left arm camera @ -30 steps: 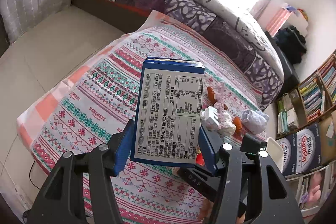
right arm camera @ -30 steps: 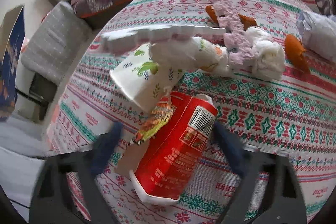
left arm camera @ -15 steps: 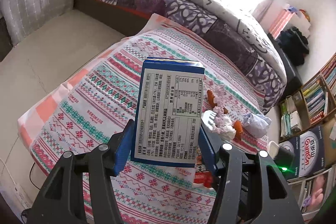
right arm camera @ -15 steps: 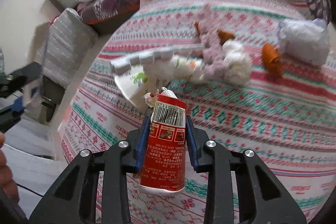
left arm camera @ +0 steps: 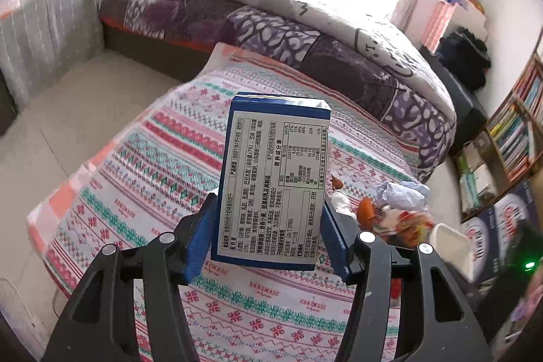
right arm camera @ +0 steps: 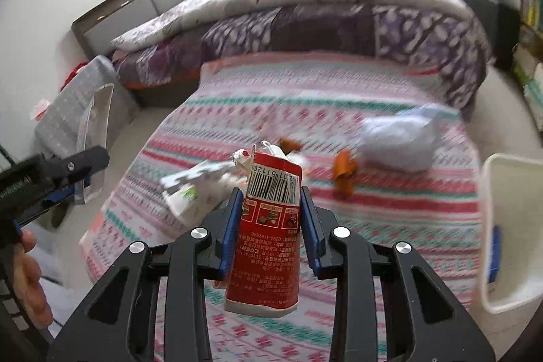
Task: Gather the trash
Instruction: 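Carry the red tube and carton to the white bin and release both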
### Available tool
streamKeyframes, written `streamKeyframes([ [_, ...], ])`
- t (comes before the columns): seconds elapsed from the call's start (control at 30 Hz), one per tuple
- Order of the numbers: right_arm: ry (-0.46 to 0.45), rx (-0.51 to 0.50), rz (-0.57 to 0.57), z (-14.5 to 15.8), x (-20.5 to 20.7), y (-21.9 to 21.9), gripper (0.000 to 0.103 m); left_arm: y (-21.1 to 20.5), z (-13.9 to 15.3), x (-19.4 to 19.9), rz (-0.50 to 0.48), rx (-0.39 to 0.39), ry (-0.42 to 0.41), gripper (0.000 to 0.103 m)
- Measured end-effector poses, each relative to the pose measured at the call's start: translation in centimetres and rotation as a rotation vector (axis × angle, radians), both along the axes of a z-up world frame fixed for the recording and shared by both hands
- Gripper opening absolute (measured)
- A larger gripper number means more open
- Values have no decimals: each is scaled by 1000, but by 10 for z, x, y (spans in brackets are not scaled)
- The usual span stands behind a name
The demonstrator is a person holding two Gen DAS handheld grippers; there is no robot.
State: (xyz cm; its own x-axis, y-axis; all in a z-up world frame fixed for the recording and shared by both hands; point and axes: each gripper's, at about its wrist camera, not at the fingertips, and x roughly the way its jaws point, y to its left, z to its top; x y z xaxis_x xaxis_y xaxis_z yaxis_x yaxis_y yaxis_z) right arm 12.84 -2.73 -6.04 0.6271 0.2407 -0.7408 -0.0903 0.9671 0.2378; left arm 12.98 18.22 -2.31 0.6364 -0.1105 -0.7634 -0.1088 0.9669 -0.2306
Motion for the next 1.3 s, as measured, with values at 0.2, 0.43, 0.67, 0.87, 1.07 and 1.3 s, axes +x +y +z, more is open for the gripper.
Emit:
streamKeyframes([
  [0.2,-33,-44,-85,10,-1,-26,32,-36,7,-2,-14,107,-70,57],
  [0.43,-74,-76,-155,21,-5,-49,32,-70,14,-3,-42,166,-130,57],
  [0.67,-91,-114,-186,26,-10,-67,33,-102,13,-5,-90,204,-145,57],
  [0.87,-88,-130,-210,26,-13,-85,34,-128,10,-7,-135,215,-148,57],
  [1.07,-78,-139,-236,27,-16,-105,34,-151,6,-6,-169,212,-144,57],
  [1.3,-62,-142,-276,27,-20,-130,34,-180,2,-8,-212,198,-144,57],
])
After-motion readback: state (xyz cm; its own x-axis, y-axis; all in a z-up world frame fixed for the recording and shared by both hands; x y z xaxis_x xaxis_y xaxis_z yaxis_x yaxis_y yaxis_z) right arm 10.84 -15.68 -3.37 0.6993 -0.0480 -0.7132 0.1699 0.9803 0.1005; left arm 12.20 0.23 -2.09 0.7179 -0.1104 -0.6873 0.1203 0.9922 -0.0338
